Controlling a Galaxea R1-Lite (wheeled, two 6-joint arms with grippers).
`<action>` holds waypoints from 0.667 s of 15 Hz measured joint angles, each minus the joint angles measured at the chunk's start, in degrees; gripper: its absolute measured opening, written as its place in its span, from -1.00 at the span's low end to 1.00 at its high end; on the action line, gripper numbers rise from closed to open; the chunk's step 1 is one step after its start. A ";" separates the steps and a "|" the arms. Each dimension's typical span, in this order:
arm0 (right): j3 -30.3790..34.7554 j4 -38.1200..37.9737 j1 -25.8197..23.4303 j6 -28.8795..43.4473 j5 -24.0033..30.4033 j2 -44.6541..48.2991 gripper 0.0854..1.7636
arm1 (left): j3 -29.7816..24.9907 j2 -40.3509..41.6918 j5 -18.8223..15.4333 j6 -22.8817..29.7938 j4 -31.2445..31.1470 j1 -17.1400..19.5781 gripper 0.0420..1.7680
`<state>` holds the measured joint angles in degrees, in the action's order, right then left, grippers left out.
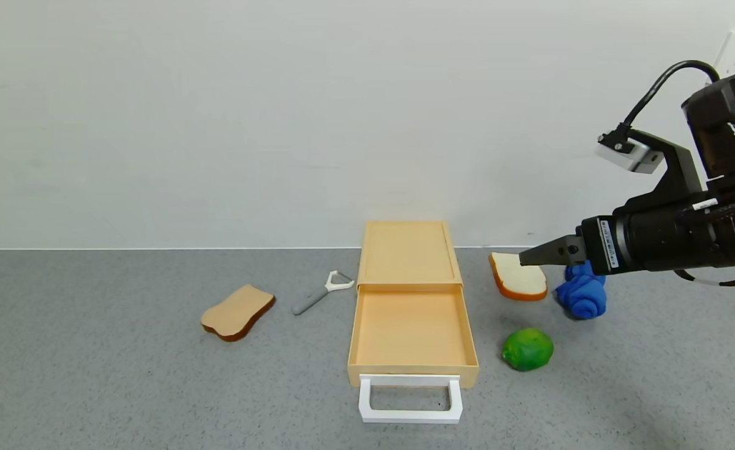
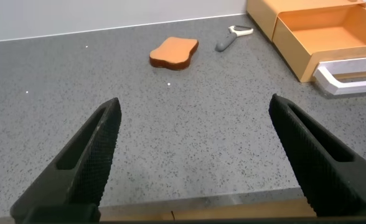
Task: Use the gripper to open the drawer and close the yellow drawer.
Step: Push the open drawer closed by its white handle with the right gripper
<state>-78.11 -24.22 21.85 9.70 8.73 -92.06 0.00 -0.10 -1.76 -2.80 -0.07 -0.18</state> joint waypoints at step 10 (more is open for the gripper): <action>-3.62 -2.90 8.28 3.33 -8.35 -3.22 0.94 | 0.00 0.00 0.00 0.00 0.02 0.00 0.94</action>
<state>-81.73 -27.12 30.12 13.03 0.38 -95.28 0.00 -0.10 -1.76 -2.80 -0.05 -0.18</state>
